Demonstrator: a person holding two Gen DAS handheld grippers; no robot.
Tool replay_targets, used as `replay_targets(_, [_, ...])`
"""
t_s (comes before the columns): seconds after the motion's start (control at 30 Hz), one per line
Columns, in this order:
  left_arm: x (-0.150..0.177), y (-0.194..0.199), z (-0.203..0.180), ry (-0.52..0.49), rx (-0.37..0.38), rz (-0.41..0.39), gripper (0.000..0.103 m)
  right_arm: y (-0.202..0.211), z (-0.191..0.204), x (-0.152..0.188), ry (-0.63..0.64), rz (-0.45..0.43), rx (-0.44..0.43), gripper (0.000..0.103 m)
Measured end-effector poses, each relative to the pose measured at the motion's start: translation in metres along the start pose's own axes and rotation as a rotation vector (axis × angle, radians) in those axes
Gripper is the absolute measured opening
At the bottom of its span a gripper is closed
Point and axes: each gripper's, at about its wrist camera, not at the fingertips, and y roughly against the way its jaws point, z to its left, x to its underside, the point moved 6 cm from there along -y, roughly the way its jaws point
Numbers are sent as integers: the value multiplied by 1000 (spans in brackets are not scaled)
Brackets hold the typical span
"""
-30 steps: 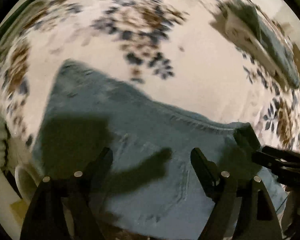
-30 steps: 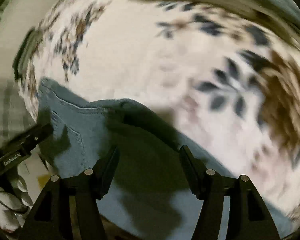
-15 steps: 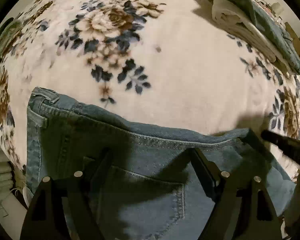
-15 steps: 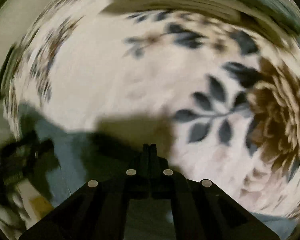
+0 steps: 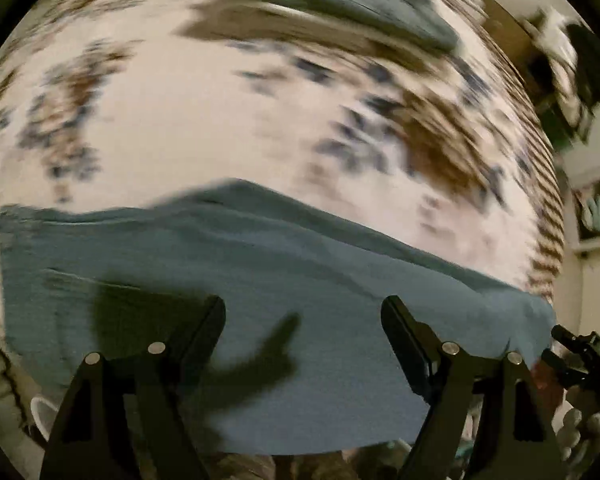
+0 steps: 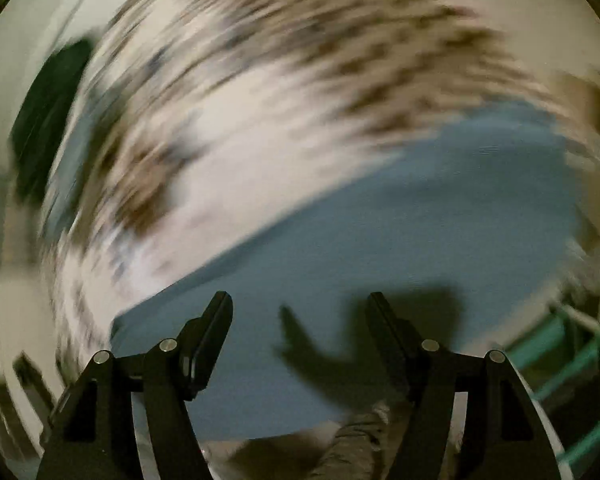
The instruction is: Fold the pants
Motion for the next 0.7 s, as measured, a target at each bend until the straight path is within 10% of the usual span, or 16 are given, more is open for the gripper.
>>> replay_targets(0.17, [5,-26,-88,-76,84,40,79,21,-156,-38,-176,-29,63,88])
replay_targets(0.33, [12,-51,-160,-164,104,74,79,-19,-234,-20,-434,-10,-247,93])
replay_targets(0.53, [16,-80,-199,-209,99,107,79,-92,-231,-3,-634,-62,-586,97])
replay_targets(0.7, [22,-100,-209,-246,55,143,79,-66,-220,-17,-590,-202,-563,46])
